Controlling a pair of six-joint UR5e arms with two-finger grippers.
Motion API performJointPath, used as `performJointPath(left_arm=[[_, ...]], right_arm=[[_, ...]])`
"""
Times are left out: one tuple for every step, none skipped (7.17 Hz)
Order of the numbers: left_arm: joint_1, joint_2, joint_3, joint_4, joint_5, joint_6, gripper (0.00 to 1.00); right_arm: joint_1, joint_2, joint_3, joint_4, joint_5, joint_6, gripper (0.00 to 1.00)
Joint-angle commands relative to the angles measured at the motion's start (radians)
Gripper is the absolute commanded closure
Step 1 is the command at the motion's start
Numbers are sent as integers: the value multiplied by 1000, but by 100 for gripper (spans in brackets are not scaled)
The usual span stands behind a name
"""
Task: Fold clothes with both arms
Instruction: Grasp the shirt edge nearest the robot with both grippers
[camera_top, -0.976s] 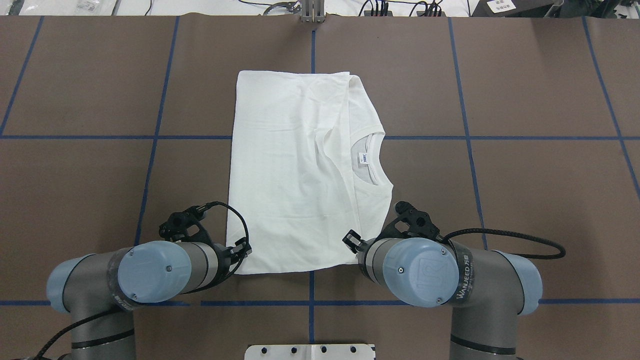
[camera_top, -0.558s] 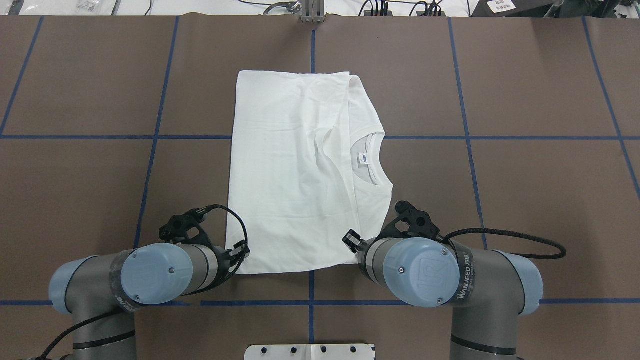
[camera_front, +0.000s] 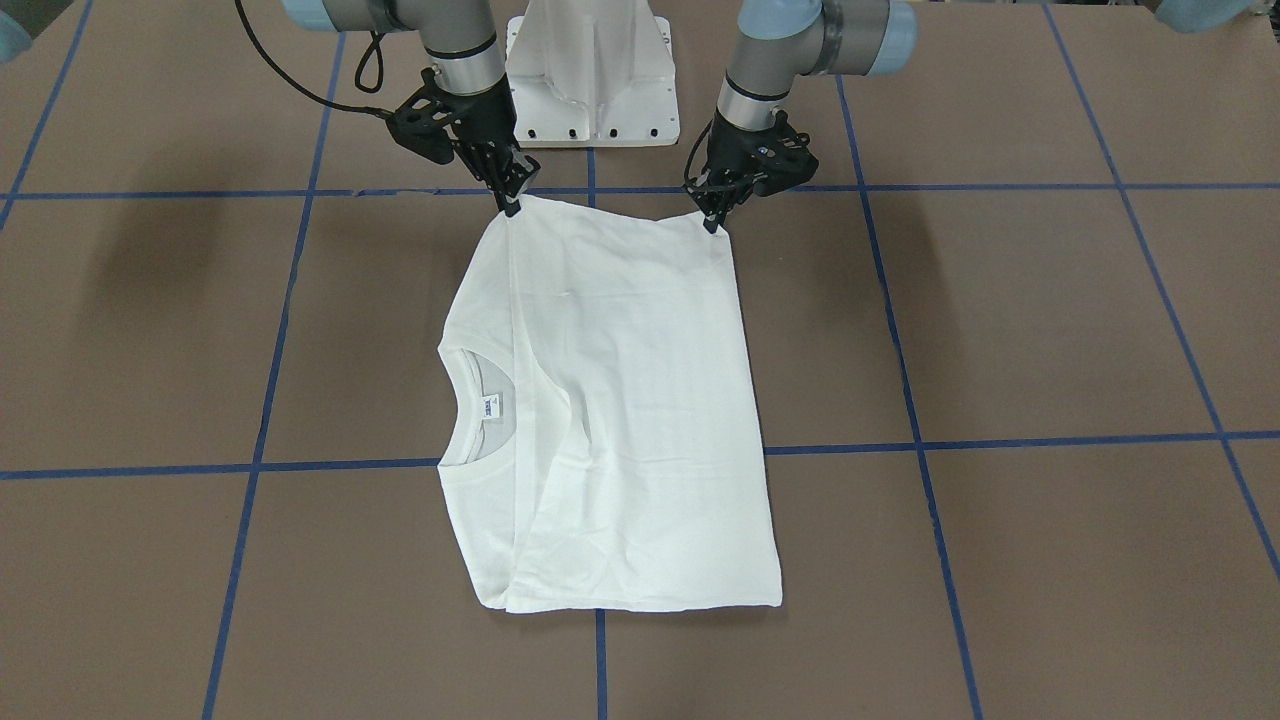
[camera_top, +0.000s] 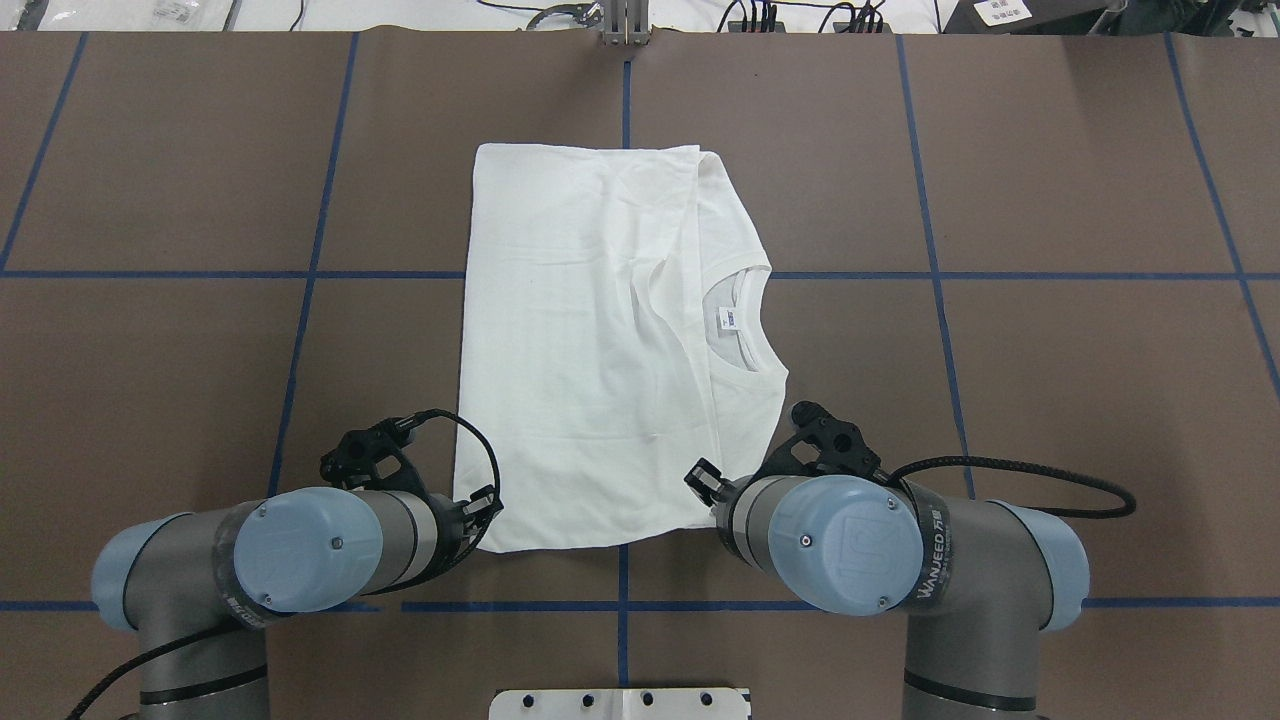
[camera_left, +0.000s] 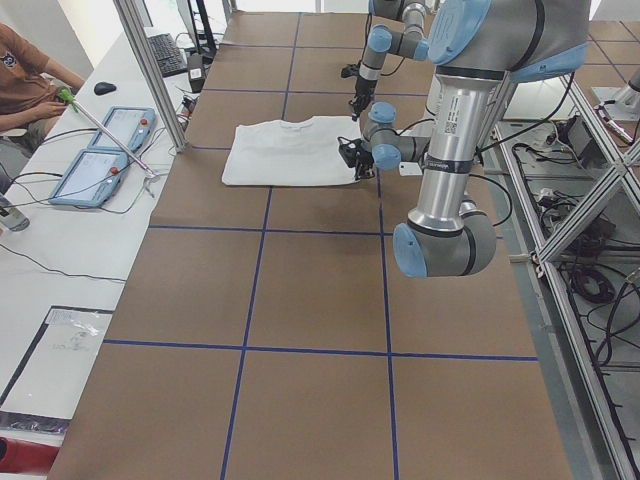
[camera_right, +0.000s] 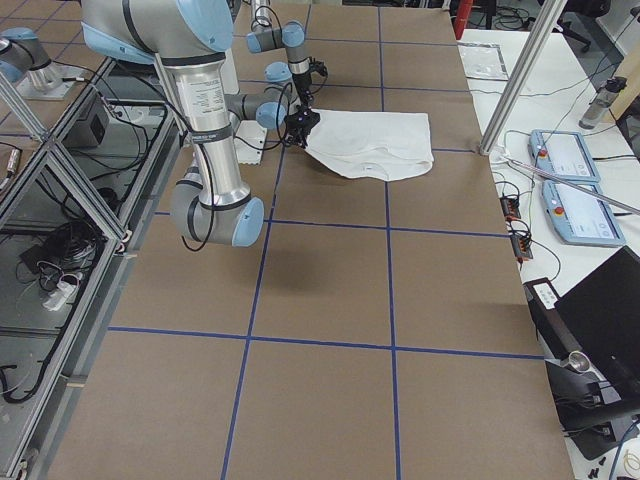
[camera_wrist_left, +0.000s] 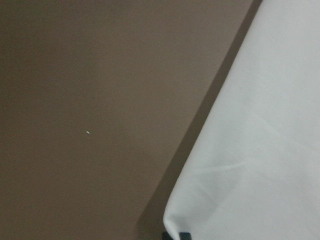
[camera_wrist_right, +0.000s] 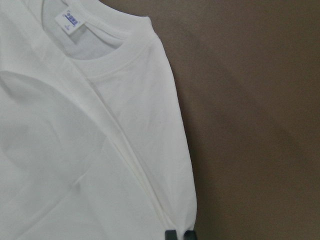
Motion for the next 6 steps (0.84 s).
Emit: performJointPath(left_arm=[[5,0,-87,6,-28,-6,100],[22,2,-131,5,-64,-36,100],[78,2,-173,9,-65,-99,100],[108,4,-216,14,-65,-142,100],[108,2,-298,55,-65,-153,100],[93,-6,-372,114,-65,-150,100]], right_arm=[[-10,-47,60,0,3,0,100],[-60,-84,100,0,2,2,100],[-109,-89,116,0,-1,50,100],[-148,-136,196,-2,-5,96,100],[-160,-200,310,-2,-6,124,100],[-125,-203,323,-2,-12,130,100]])
